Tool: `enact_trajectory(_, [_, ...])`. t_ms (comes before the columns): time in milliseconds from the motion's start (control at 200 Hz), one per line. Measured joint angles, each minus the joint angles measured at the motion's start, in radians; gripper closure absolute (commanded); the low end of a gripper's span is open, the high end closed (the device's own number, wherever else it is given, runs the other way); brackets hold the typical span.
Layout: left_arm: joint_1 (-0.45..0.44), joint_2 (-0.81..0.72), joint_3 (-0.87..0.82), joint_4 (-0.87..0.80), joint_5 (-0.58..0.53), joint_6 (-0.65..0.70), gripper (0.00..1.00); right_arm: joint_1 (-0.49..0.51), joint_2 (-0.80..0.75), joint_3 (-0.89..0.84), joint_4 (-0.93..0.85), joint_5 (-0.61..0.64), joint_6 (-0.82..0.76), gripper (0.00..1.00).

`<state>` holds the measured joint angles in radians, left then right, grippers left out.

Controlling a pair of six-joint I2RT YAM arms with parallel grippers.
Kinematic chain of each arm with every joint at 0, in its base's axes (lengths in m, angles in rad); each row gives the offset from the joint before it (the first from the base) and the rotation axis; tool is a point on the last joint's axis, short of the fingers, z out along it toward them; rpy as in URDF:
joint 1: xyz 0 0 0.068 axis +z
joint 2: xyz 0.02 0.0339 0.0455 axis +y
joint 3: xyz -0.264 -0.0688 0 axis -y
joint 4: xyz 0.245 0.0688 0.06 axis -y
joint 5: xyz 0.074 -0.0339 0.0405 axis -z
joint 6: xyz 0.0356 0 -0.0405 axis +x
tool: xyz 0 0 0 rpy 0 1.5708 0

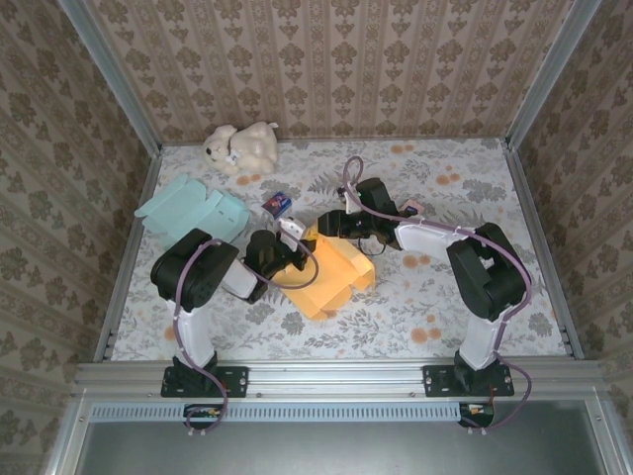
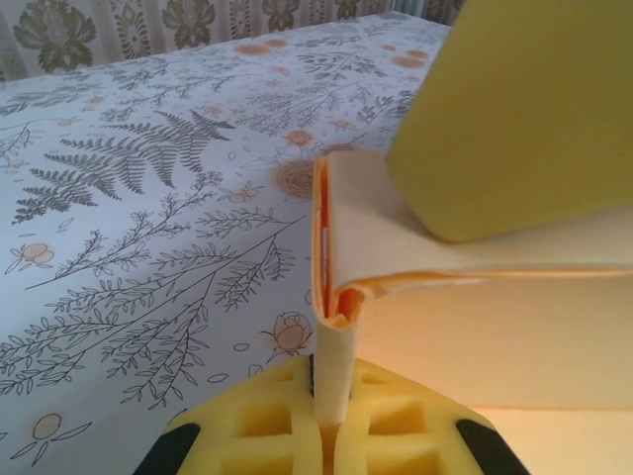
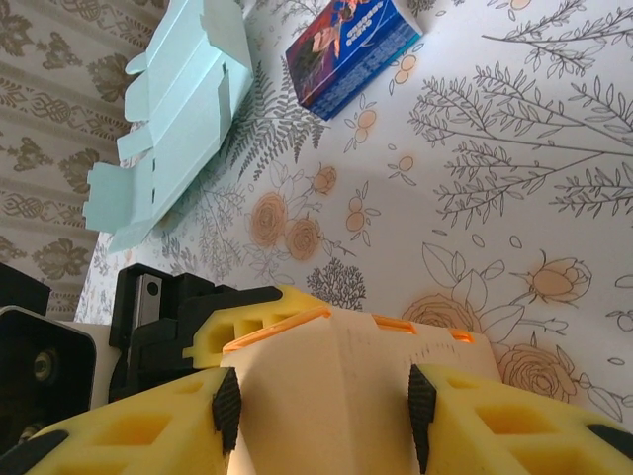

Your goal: Fold the paper box

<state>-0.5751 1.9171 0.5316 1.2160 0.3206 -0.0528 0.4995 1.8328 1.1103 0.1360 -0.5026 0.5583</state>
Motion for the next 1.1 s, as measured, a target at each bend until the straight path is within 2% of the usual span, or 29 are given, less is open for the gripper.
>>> enact_trajectory(360, [-0.015,-0.017,0.041,-0.09,-0.135,-0.031,1.0,-0.003,0.015,0.0,0.077,0.013,0.059,0.52])
enact_trajectory(575, [-0.014,-0.027,0.038,-0.101,-0.151,-0.033,1.0,0.0,0.015,0.0,0.07,0.035,0.048,0.6])
enact_trajectory(880, [0.026,-0.027,0.012,-0.064,-0.098,-0.068,0.77,0.014,0.015,0.0,0.048,0.031,0.036,0.65])
enact_trajectory(1100, [0.048,-0.006,0.0,-0.01,-0.069,-0.117,0.73,0.029,0.015,0.0,0.045,0.023,0.024,0.67])
